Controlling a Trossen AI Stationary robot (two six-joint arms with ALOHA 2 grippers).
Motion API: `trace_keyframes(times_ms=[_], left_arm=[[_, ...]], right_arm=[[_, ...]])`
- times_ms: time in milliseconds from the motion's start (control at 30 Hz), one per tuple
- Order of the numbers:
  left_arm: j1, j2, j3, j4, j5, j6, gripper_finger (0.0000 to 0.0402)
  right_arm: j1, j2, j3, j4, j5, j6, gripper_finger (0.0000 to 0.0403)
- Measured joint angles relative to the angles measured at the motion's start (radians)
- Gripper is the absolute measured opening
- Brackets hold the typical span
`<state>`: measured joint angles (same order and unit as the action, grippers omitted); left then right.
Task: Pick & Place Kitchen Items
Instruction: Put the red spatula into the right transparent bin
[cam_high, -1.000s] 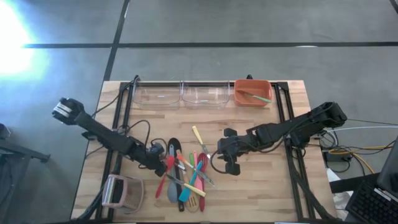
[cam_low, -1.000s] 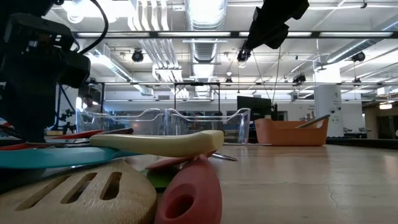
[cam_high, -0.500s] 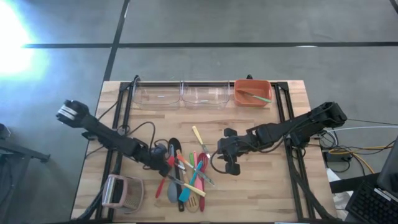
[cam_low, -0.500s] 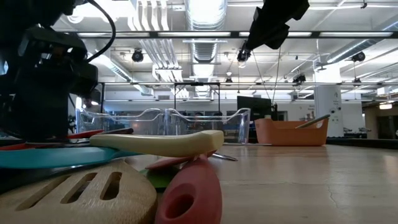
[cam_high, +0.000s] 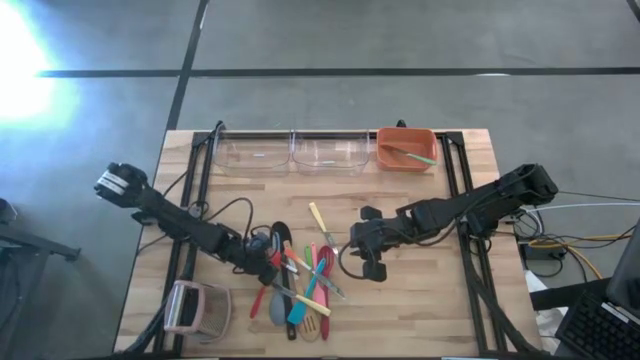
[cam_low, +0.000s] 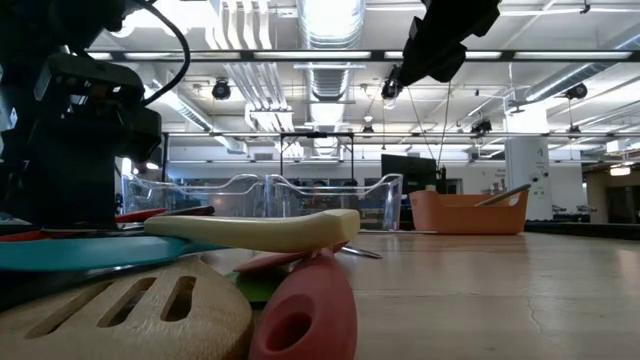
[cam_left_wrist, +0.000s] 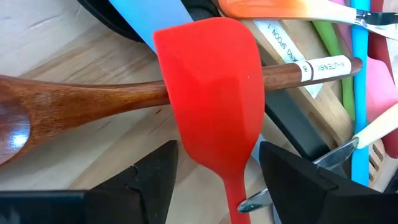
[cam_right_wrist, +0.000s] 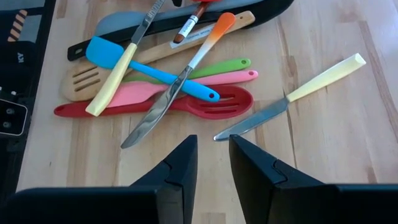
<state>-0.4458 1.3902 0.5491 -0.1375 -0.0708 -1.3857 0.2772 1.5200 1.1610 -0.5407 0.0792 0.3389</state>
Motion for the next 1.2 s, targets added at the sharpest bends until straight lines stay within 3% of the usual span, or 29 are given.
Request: trace_keyframes(times_ms=[233, 733, 1200], left_arm=[[0.0, 0.0, -0.002, -0.006, -0.002, 0.004, 0.0196], [0.001, -0.001, -0.012, 0.025, -0.005, 0.035, 0.0023], [0.002, -0.02, -0.014, 0.041, 0.001, 0.087, 0.0022]], right_arm=[[0.0, 0.0, -0.004, -0.001, 0.0, 0.001, 0.0078], [0.0, 0.0, -0.005, -0.001, 0.0, 0.001, 0.0078], [0.0, 0.0, -0.005, -0.001, 0.0, 0.0, 0.0068]])
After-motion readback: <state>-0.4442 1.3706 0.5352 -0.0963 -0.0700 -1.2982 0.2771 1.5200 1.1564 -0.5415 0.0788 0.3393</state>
